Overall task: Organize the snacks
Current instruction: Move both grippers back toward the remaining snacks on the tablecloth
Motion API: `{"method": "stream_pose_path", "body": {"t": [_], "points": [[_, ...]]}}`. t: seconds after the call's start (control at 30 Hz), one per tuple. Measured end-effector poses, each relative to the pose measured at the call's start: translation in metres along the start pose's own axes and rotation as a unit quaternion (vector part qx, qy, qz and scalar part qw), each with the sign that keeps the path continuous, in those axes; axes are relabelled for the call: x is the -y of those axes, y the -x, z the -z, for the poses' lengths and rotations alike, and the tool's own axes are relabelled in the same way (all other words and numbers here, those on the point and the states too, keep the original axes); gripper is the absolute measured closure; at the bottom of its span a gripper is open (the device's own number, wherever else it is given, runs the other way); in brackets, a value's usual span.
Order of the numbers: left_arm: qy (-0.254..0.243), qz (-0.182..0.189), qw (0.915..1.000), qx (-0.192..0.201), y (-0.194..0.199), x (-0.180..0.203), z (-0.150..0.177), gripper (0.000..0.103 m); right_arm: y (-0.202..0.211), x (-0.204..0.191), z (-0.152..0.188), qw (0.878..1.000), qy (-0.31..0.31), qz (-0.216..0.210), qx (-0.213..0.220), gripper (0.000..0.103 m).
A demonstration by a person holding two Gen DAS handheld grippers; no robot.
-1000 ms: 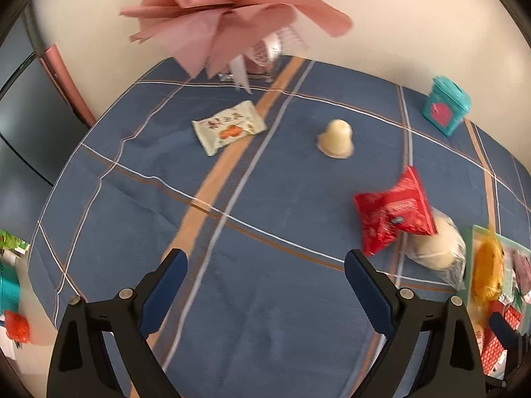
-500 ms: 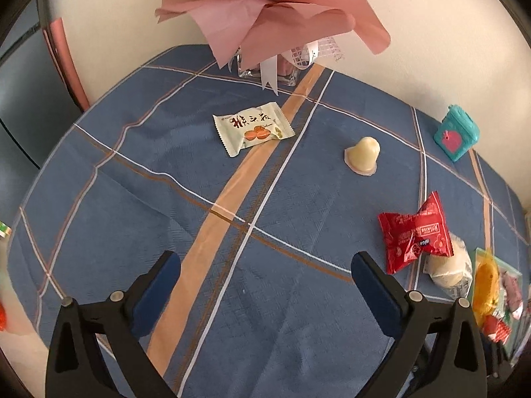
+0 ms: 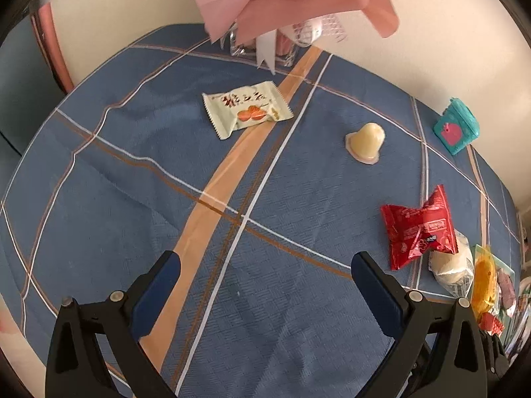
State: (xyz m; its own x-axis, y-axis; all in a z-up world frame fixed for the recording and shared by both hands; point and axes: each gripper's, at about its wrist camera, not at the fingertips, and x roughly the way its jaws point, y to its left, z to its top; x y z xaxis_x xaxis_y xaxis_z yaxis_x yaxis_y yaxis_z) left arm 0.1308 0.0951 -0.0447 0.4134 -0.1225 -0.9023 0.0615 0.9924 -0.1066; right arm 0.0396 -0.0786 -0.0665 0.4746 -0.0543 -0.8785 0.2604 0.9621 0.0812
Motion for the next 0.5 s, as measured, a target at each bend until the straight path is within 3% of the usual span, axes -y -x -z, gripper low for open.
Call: {"method": "stream_pose_path", "body": {"t": [0.17,0.3,0.5], "points": [[0.004,0.007,1.0,-0.006,-0.004,-0.003,-0.006,0.001,0.006,0.0,-0.008,1.0,0.003,-0.004,0.017,0.0],[-0.022,0.001,0.9997,-0.006,-0.005,-0.001,-0.016,0.001,0.015,0.0,-0.021,0.999,0.007,-0.023,0.036,0.0],[-0.051,0.002,0.9987,0.001,0.001,-0.004,-0.054,0.001,0.024,-0.005,-0.061,0.997,0.019,-0.045,0.056,0.0]]}}
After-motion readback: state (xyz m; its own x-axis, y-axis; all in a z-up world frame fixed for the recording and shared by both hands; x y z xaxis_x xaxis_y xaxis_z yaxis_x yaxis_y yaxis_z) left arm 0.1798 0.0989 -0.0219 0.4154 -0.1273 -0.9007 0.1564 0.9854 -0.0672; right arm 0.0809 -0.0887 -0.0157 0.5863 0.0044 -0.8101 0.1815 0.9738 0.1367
